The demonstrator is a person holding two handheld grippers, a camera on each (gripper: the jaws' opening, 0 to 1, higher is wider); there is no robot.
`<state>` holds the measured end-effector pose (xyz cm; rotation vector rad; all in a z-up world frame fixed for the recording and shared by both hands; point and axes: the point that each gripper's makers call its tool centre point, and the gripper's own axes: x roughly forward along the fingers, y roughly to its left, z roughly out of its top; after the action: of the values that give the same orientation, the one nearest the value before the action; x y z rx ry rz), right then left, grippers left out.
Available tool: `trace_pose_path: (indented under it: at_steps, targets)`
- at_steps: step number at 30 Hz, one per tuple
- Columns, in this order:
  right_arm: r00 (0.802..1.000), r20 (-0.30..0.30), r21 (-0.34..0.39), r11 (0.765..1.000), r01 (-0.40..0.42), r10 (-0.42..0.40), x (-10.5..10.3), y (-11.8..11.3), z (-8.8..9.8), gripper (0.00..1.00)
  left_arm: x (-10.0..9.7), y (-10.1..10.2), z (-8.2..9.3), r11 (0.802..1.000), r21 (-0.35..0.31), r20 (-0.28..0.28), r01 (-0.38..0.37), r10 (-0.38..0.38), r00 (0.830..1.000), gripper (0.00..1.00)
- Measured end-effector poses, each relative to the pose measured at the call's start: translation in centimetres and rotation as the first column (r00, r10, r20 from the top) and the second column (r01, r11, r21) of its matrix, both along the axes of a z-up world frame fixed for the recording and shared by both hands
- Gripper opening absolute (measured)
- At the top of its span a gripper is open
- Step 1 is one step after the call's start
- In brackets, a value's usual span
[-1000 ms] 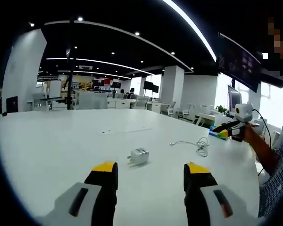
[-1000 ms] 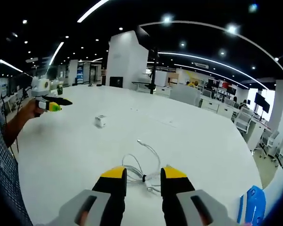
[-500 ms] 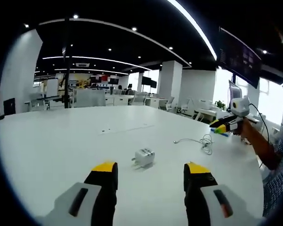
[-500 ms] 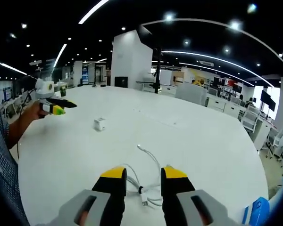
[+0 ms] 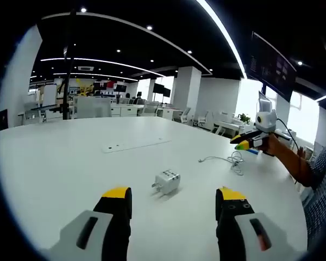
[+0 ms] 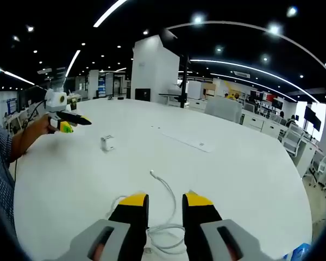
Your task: Plug the desk Type‑C cable into the charger adapter.
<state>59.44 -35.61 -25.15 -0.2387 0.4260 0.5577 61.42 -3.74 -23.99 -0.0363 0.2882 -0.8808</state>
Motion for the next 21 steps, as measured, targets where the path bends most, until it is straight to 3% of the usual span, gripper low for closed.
trace_pose_path:
  at_steps: [1, 5, 11, 16, 21]
  targets:
    - [1.0, 0.001, 0.002, 1.0, -0.009, 0.009, 0.5, -0.1, -0.1, 0.27, 0.2, 0.0, -0.5, 1.0, 0.008, -0.018, 0.005, -0.005, 1.0, 0.62]
    - [0.999, -0.003, -0.003, 0.999, -0.04, 0.04, 1.4, 0.2, -0.4, 0.28, 1.1, -0.1, -1.7, 0.997, 0.072, -0.004, 0.03, -0.029, 1.0, 0.62]
    - [0.995, -0.019, -0.035, 0.994, -0.102, 0.101, 2.4, 0.6, -1.8, 0.28, 1.8, -1.3, -2.3, 0.99, 0.052, -0.012, 0.13, -0.129, 0.992, 0.58]
    - [0.993, -0.058, -0.1, 0.989, -0.113, 0.107, 2.9, 0.3, -3.1, 0.29, 3.4, -1.5, -3.3, 0.988, 0.05, -0.04, 0.144, -0.142, 0.989, 0.62]
    - [0.99, -0.062, -0.094, 0.986, -0.136, 0.13, 3.0, 0.7, -3.1, 0.29, 3.9, -1.7, -3.5, 0.987, 0.068, -0.027, 0.143, -0.141, 0.99, 0.62]
